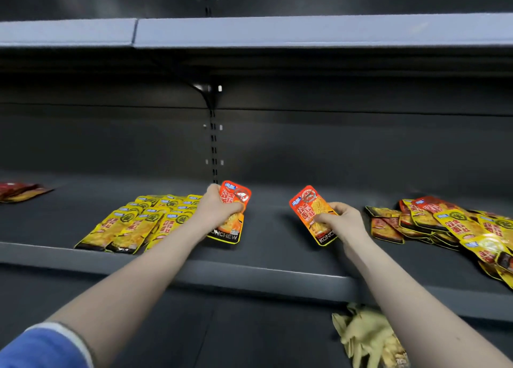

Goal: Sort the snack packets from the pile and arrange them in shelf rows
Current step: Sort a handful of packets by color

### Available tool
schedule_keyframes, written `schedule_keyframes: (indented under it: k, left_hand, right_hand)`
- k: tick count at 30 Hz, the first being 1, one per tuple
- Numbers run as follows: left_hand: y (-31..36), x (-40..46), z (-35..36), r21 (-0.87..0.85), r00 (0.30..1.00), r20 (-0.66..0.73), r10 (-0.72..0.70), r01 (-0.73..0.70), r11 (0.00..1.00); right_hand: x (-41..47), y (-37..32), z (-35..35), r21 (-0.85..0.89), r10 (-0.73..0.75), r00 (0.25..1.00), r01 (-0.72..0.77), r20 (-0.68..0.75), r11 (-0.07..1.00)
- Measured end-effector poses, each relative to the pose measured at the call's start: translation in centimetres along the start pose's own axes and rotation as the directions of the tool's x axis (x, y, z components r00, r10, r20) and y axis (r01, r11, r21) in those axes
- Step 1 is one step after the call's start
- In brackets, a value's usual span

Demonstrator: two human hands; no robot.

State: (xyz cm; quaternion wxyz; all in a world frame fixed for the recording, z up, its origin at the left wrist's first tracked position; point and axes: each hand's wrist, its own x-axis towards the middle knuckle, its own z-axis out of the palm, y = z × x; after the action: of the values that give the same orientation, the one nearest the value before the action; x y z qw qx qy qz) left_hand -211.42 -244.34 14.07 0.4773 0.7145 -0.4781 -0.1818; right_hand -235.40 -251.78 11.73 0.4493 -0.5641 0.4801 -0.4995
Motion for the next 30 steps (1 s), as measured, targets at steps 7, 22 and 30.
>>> schedule_keyframes:
  k: [7, 22, 30]
  left_hand:
    - [-8.2, 2.3, -14.9, 0.013, 0.999, -0.031, 0.012, -0.011, 1.0]
    - [-25.1, 8.8, -40.3, -0.05, 0.98, -0.162, -0.116, 0.109, 0.993]
    - [-31.3, 16.6, -50.5, 0.009, 0.964, -0.25, -0.087, 0.092, 0.996]
  right_hand:
    - [-4.2, -3.1, 15.1, 0.095, -0.016, 1.0, 0.015, 0.007, 0.995]
    - [-7.4, -7.2, 47.8, 0.031, -0.023, 0.979, 0.017, 0.204, 0.999]
    - [-4.3, -8.1, 61.1, 0.049, -0.047, 0.938, 0.032, 0.343, 0.998]
